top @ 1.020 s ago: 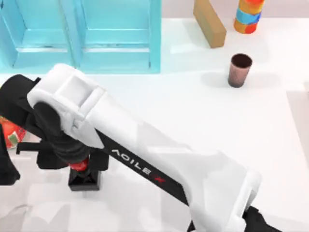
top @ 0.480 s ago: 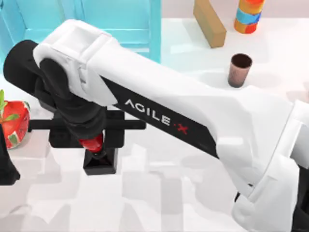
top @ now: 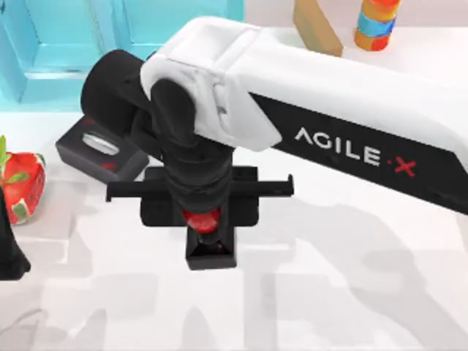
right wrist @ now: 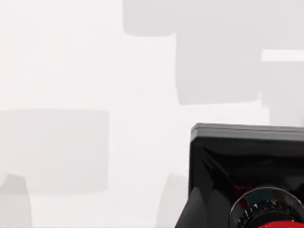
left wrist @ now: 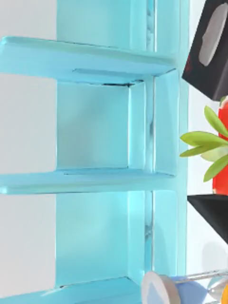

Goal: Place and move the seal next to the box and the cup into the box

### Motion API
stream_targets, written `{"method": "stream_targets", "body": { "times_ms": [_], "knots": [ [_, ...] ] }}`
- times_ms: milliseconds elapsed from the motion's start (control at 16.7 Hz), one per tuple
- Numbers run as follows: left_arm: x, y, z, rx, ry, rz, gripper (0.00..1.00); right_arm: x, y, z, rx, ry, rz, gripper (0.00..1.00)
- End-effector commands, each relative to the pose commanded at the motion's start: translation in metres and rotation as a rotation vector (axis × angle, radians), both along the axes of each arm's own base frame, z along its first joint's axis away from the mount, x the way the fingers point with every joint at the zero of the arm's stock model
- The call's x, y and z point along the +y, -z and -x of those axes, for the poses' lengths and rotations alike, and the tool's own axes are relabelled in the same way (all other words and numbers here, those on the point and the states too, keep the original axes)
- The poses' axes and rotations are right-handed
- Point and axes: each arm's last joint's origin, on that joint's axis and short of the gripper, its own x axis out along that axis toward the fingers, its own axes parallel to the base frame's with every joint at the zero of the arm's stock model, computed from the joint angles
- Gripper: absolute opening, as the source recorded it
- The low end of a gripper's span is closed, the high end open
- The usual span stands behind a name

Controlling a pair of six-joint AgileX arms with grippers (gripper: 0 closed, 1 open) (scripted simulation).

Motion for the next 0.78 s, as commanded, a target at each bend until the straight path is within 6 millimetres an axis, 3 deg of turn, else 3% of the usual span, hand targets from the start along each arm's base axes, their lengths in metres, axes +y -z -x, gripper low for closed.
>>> {"method": "stream_targets", "body": {
  "times_ms": [180,540,660,780],
  "knots": [
    [0.000,0.000,0.000,0.000,0.000,0.000,1.00,-0.011,-0.010,0.004,-0.021,0.001,-0.034,0.00],
    [0.000,0.000,0.000,0.000,0.000,0.000,1.00,-0.011,-0.010,0.006,-0.019,-0.003,-0.032,0.00],
    [0.000,0.000,0.000,0.000,0.000,0.000,1.00,-0.022,-0.014,0.002,-0.018,-0.002,-0.035,0.00],
    [0.000,0.000,0.000,0.000,0.000,0.000,1.00,-0.048,-0.024,-0.005,-0.013,0.003,-0.039,0.00]
  ]
}}
